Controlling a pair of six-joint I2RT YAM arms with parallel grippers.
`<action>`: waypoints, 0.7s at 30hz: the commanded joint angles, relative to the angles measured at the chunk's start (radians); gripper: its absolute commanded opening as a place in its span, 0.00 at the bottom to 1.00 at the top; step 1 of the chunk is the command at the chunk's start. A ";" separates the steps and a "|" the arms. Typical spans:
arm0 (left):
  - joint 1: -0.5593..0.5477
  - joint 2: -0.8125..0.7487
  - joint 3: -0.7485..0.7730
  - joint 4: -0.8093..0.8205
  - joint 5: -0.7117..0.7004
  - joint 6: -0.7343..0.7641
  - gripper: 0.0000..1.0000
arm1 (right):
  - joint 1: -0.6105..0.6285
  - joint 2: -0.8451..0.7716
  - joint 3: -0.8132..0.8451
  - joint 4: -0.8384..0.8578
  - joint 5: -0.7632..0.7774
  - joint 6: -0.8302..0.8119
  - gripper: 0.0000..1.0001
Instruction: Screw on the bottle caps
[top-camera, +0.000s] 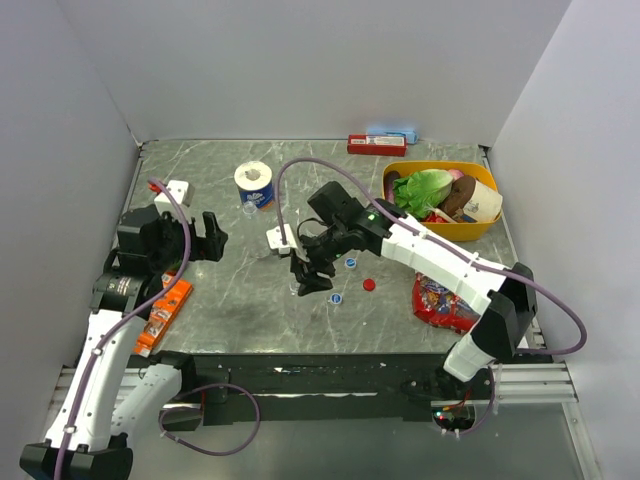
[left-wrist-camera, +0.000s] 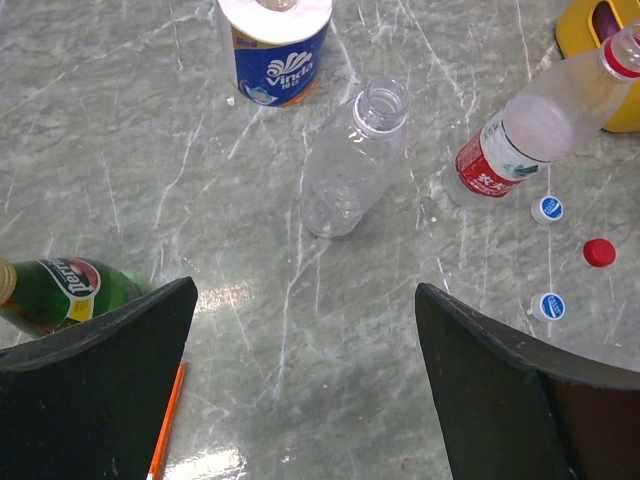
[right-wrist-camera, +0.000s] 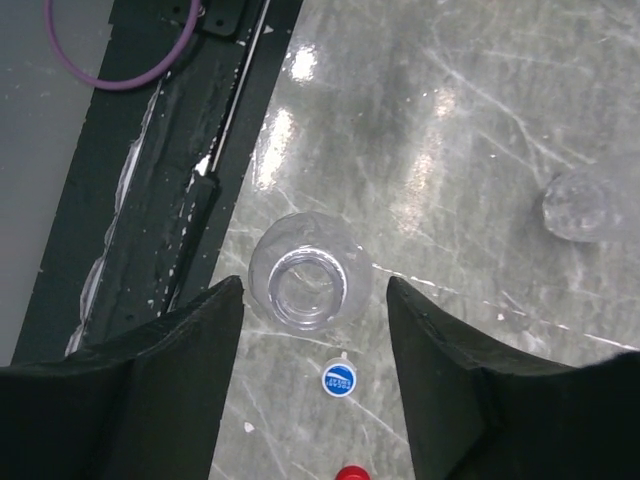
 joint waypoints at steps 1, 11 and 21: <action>0.009 -0.027 -0.004 0.011 0.026 -0.017 0.97 | 0.011 0.015 -0.005 0.031 -0.004 0.006 0.61; 0.012 -0.095 -0.086 0.042 0.197 0.024 0.96 | 0.022 0.003 0.034 0.031 0.048 0.053 0.16; 0.014 -0.066 0.011 -0.024 0.740 0.265 0.96 | -0.234 -0.052 0.305 -0.144 -0.182 0.164 0.00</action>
